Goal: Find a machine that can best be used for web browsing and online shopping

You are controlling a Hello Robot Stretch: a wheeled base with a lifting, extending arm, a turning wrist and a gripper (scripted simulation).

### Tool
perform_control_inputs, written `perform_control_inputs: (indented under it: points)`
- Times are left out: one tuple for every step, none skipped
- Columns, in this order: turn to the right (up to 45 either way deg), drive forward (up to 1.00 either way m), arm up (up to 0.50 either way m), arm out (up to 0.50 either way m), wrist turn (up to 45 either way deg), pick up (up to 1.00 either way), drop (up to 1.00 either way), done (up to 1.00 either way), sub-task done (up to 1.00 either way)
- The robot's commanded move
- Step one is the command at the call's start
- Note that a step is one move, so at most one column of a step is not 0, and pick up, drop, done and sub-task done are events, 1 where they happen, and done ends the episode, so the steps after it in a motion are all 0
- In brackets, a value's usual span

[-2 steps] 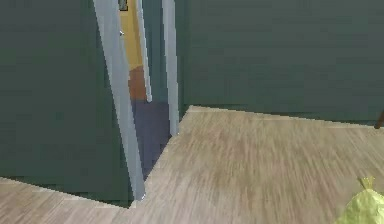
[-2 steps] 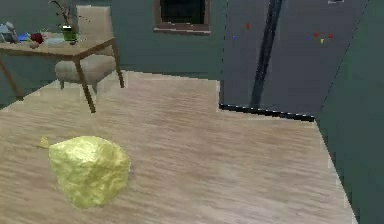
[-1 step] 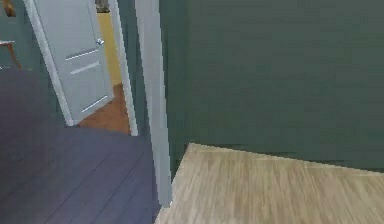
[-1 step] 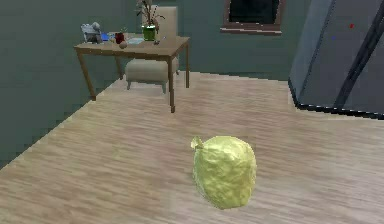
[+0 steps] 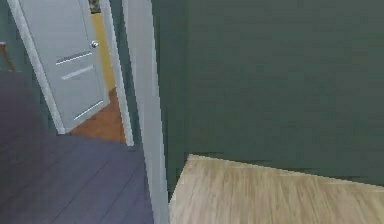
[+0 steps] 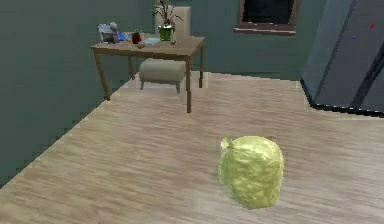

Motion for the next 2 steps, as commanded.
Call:
perform_control_inputs:
  points:
    - [-15.0,0.0,0.0,0.0,0.0,0.0,0.0,0.0,0.0]
    - [0.0,0.55,0.0,0.0,0.0,0.0,0.0,0.0,0.0]
